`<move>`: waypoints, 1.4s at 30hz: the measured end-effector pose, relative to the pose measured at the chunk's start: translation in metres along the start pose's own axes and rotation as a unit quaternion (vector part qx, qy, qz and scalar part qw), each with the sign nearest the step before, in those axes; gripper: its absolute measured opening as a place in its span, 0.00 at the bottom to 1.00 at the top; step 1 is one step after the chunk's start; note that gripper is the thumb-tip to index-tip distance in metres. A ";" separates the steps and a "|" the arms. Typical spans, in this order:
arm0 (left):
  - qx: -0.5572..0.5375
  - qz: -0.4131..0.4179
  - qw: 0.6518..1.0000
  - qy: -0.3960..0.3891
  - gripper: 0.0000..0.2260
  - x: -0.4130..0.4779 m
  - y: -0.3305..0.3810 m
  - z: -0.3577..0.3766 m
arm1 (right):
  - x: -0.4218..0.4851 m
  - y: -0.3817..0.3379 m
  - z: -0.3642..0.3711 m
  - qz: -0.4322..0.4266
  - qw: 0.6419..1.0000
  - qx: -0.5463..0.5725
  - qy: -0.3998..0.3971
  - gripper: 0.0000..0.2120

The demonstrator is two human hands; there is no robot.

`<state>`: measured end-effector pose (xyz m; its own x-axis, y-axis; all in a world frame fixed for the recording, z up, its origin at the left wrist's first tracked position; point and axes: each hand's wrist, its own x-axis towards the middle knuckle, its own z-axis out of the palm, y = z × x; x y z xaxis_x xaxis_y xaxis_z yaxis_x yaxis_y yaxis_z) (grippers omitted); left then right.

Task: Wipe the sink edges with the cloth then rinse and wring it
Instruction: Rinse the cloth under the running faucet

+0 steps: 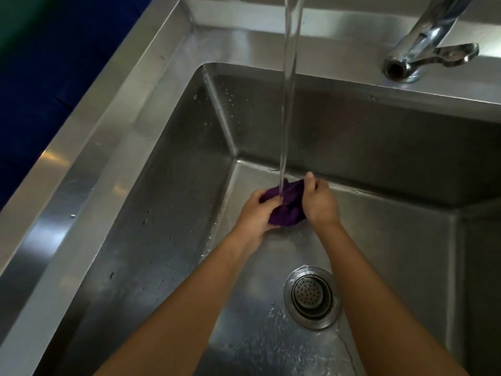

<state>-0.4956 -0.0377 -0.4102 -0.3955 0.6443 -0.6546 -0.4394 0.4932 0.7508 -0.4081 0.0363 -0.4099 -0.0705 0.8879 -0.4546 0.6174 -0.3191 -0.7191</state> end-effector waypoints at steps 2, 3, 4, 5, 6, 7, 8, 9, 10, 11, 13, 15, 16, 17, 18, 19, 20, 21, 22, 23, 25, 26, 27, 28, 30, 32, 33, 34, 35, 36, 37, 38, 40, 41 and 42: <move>-0.070 -0.022 0.997 -0.015 0.18 0.003 0.006 -0.009 | -0.002 0.002 -0.007 -0.003 0.996 0.087 -0.038 0.14; -0.105 -0.033 0.994 -0.030 0.19 0.003 0.010 -0.012 | -0.006 0.001 -0.011 -0.002 0.986 0.152 -0.066 0.09; -0.140 -0.051 0.988 -0.047 0.17 0.002 0.012 -0.015 | -0.011 0.000 -0.015 -0.013 0.974 0.209 -0.089 0.09; -0.164 -0.078 0.981 -0.071 0.11 0.000 0.015 -0.015 | -0.015 0.002 -0.017 -0.035 0.963 0.245 -0.109 0.10; -0.174 -0.109 0.975 -0.088 0.11 0.001 0.016 -0.015 | -0.020 0.004 -0.019 -0.070 0.957 0.249 -0.127 0.11; -0.166 -0.135 0.971 -0.105 0.17 0.001 0.016 -0.015 | -0.025 0.004 -0.019 -0.108 0.950 0.251 -0.152 0.10; -0.144 -0.155 0.971 -0.109 0.22 0.004 0.015 -0.014 | -0.030 0.002 -0.018 -0.143 0.943 0.245 -0.175 0.08; -0.111 -0.163 0.975 -0.103 0.24 0.007 0.014 -0.011 | -0.035 0.000 -0.017 -0.167 0.933 0.255 -0.193 0.06; -0.068 -0.160 0.981 -0.090 0.20 0.009 0.014 -0.007 | -0.036 -0.001 -0.015 -0.176 0.931 0.263 -0.181 0.06; -0.018 -0.144 0.987 -0.068 0.13 0.010 0.014 -0.003 | -0.035 -0.001 -0.012 -0.171 0.936 0.271 -0.144 0.06; 0.028 -0.082 0.996 -0.004 0.04 0.014 0.012 0.004 | -0.029 0.002 -0.007 -0.114 0.959 0.253 -0.060 0.03; -0.006 0.008 0.999 0.031 0.06 0.015 0.013 0.006 | -0.023 0.003 -0.006 -0.015 0.962 0.258 -0.092 0.08; -0.037 0.046 0.998 0.020 0.08 0.014 0.015 0.006 | -0.022 0.004 -0.008 0.034 0.956 0.257 -0.141 0.06; -0.067 0.079 0.995 -0.002 0.10 0.010 0.018 0.006 | -0.021 0.003 -0.012 0.077 0.945 0.256 -0.189 0.06; -0.092 0.095 0.991 -0.022 0.11 0.010 0.021 0.003 | -0.024 0.000 -0.016 0.102 0.940 0.234 -0.226 0.09; -0.119 0.097 0.987 -0.042 0.11 0.009 0.025 0.001 | -0.027 0.000 -0.018 0.109 0.939 0.217 -0.243 0.12; -0.139 0.073 0.986 -0.061 0.09 0.009 0.028 -0.002 | -0.030 -0.001 -0.018 0.081 0.948 0.194 -0.238 0.12; -0.153 0.030 0.984 -0.081 0.09 0.008 0.031 -0.004 | -0.031 0.000 -0.017 0.024 0.965 0.160 -0.209 0.10; -0.147 -0.020 0.984 -0.097 0.15 0.008 0.033 -0.008 | -0.034 0.000 -0.018 -0.049 0.976 0.117 -0.176 0.08; -0.120 -0.064 0.983 -0.120 0.21 0.006 0.035 -0.010 | -0.037 0.000 -0.019 -0.118 0.977 0.079 -0.157 0.11; -0.058 -0.117 0.979 -0.154 0.28 0.004 0.035 -0.011 | -0.045 -0.005 -0.022 -0.210 0.967 0.027 -0.143 0.17; -0.032 -0.134 0.978 -0.159 0.30 0.004 0.034 -0.012 | -0.050 -0.008 -0.022 -0.233 0.963 0.008 -0.137 0.17; -0.024 -0.147 0.976 -0.156 0.30 0.002 0.033 -0.009 | -0.056 -0.012 -0.022 -0.251 0.959 0.000 -0.129 0.15; -0.018 -0.142 0.978 -0.155 0.30 0.002 0.030 -0.007 | -0.063 -0.016 -0.018 -0.261 0.958 -0.006 -0.117 0.13; -0.041 -0.114 0.986 -0.112 0.27 0.006 0.020 -0.002 | -0.072 -0.022 -0.005 -0.259 0.963 -0.034 -0.064 0.09; -0.100 -0.115 0.986 -0.072 0.21 0.001 0.016 0.006 | -0.070 -0.026 0.008 -0.223 0.971 -0.089 0.012 0.15; -0.117 -0.118 0.984 -0.065 0.20 -0.003 0.015 0.010 | -0.065 -0.029 0.010 -0.199 0.973 -0.111 0.045 0.17; -0.121 -0.120 0.983 -0.066 0.19 -0.005 0.013 0.015 | -0.059 -0.030 0.011 -0.179 0.974 -0.121 0.067 0.18; -0.110 -0.119 0.985 -0.057 0.18 -0.006 0.010 0.018 | -0.052 -0.030 0.012 -0.161 0.976 -0.125 0.077 0.19; -0.102 -0.124 0.986 -0.038 0.16 -0.003 0.007 0.020 | -0.043 -0.029 0.014 -0.146 0.978 -0.128 0.081 0.20; -0.098 -0.123 0.987 -0.012 0.14 -0.001 0.003 0.021 | -0.034 -0.028 0.016 -0.128 0.980 -0.126 0.079 0.20; -0.099 -0.119 0.988 0.016 0.14 -0.002 0.003 0.022 | -0.027 -0.026 0.019 -0.115 0.984 -0.114 0.081 0.20; -0.067 -0.099 0.991 0.063 0.14 0.004 -0.004 0.020 | -0.015 -0.017 0.022 -0.083 0.992 -0.068 0.069 0.20; -0.014 -0.074 0.994 0.076 0.14 0.006 -0.007 0.018 | -0.010 -0.011 0.020 -0.060 0.996 -0.041 0.055 0.19; 0.057 -0.042 0.993 0.095 0.13 0.004 -0.008 0.016 | -0.006 -0.006 0.016 -0.037 0.998 -0.017 0.044 0.18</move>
<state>-0.4806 -0.0297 -0.4174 -0.5117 0.4812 -0.7117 -0.3874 0.6102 0.6911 -0.4239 0.0272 -0.4116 -0.0487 0.9351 -0.3510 0.6393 -0.2408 -0.7303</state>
